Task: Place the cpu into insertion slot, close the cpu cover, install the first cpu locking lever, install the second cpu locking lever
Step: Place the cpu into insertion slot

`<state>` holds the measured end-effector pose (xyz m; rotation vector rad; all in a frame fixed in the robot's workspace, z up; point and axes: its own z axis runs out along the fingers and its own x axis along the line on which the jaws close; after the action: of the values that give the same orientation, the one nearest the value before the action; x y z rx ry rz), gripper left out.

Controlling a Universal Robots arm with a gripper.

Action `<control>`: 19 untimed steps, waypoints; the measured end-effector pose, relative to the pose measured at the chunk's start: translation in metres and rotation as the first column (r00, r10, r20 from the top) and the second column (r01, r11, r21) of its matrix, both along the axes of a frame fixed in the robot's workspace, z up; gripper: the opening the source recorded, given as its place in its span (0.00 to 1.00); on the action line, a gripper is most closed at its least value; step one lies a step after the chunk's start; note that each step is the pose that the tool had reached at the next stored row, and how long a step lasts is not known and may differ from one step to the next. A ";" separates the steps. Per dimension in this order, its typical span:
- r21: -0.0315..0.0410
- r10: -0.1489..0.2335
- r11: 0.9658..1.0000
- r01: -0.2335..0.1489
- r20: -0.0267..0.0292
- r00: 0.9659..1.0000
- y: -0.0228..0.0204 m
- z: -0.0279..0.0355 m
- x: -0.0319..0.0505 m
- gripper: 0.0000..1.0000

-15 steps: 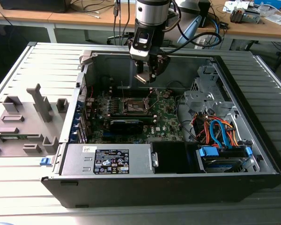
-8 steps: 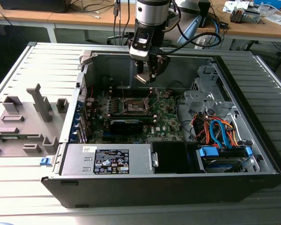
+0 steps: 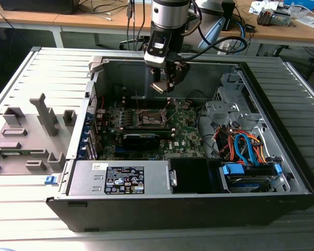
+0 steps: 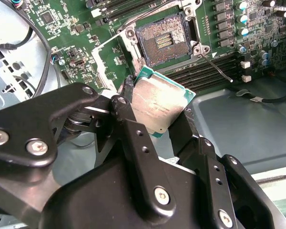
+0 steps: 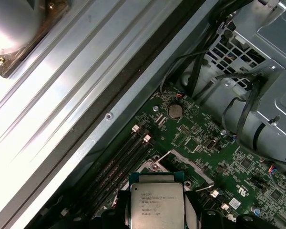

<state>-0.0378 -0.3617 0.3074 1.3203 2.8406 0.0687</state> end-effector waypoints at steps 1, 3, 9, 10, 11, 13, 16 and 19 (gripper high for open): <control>0.000 -0.003 1.000 0.003 0.000 1.000 0.0000 -0.0001 0.0000 0.55; 0.000 -0.006 1.000 0.006 0.000 1.000 0.0000 -0.0001 0.0000 0.55; 0.000 -0.014 1.000 0.014 0.000 1.000 0.0000 -0.0003 0.0000 0.55; 0.000 -0.015 1.000 0.015 0.000 1.000 0.0000 -0.0003 0.0000 0.55; 0.000 -0.017 1.000 0.017 0.000 1.000 0.0000 -0.0004 0.0000 0.55; 0.000 -0.020 1.000 0.020 0.000 1.000 0.0000 -0.0004 0.0000 0.55; 0.000 -0.025 1.000 0.025 0.000 1.000 0.0000 -0.0006 0.0000 0.55; -0.001 -0.030 1.000 0.030 0.000 1.000 0.0000 -0.0007 0.0000 0.55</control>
<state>-0.0377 -0.3617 0.3067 1.3622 2.8198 0.0677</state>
